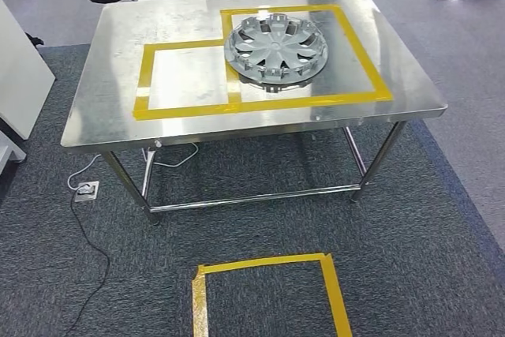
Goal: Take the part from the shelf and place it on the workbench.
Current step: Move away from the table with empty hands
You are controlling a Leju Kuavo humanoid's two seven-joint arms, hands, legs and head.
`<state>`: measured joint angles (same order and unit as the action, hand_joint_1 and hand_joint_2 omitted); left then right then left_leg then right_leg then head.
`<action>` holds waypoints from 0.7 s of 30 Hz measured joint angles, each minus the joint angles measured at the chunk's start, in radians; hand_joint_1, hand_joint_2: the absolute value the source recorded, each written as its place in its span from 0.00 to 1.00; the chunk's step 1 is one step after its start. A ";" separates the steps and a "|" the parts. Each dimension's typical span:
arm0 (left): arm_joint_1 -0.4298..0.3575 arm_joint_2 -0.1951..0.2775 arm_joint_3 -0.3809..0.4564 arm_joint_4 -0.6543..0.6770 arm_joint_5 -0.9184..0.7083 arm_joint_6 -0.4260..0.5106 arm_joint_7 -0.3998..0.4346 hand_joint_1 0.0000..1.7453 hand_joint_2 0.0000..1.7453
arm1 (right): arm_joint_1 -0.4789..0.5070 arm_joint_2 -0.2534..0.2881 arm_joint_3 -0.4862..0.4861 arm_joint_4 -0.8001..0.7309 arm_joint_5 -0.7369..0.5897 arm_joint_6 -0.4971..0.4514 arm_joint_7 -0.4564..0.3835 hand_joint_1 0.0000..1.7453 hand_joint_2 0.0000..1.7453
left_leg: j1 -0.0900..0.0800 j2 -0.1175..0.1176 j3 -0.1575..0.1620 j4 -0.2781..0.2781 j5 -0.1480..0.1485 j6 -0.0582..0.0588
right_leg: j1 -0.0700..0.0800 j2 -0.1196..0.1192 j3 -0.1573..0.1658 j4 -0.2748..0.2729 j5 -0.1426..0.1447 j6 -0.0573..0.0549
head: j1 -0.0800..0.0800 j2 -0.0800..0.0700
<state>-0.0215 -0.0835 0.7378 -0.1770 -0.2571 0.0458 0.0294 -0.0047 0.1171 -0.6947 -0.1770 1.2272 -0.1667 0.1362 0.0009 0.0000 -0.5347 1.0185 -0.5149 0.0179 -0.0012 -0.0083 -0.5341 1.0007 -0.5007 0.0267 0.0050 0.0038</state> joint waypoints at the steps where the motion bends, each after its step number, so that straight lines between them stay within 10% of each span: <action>1: 0.000 0.000 0.001 0.000 0.001 0.000 0.000 0.00 0.00 | 0.000 0.000 0.000 0.000 0.001 0.001 0.001 0.00 0.00 | 0.001 0.000 0.000 -0.001 0.001 0.002 | 0.000 0.000 0.000 0.000 0.000 0.001 | 0.000 0.000; 6: 0.000 -0.010 0.020 0.000 0.009 0.007 0.013 0.00 0.00 | -0.008 0.000 0.024 0.000 0.025 0.014 0.008 0.00 0.00 | 0.007 0.003 -0.019 -0.013 0.026 0.028 | -0.008 0.005 -0.093 0.220 -0.110 0.025 | 0.015 0.000; 11: -0.001 -0.012 0.020 0.000 -0.013 0.001 0.012 0.00 0.00 | -0.010 -0.002 0.025 0.000 0.008 0.008 0.005 0.00 0.00 | 0.002 0.002 -0.027 -0.007 0.035 0.010 | -0.005 0.007 0.030 -0.011 -0.028 0.010 | 0.015 0.000; 15: -0.001 -0.010 0.019 0.000 -0.025 -0.002 0.013 0.00 0.00 | -0.006 -0.002 0.024 0.000 -0.001 0.007 0.008 0.00 0.00 | 0.005 0.002 -0.041 0.017 0.015 -0.013 | -0.007 0.005 0.028 -0.020 -0.010 -0.014 | 0.013 0.000; 19: -0.001 -0.009 0.019 0.000 -0.029 -0.002 0.018 0.00 0.00 | -0.006 -0.002 0.023 0.000 -0.005 0.007 0.010 0.00 0.00 | 0.009 0.002 -0.120 0.241 -0.117 -0.026 | -0.007 0.001 0.012 -0.019 0.004 -0.028 | 0.006 0.000; 21: 0.000 -0.008 0.019 0.000 -0.030 -0.002 0.019 0.00 0.00 | -0.005 -0.002 0.022 0.000 -0.007 0.007 0.010 0.00 0.00 | 0.009 0.002 -0.113 0.256 -0.109 -0.026 | -0.006 0.000 0.002 -0.011 0.006 -0.027 | 0.005 0.000</action>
<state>-0.0213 -0.0913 0.7568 -0.1770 -0.2875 0.0442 0.0483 -0.0098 0.1152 -0.6727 -0.1770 1.2199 -0.1596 0.1457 0.0098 0.0025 -0.6475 1.2749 -0.6237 -0.0084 -0.0071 -0.0079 -0.5321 0.9894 -0.4947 -0.0007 0.0098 0.0038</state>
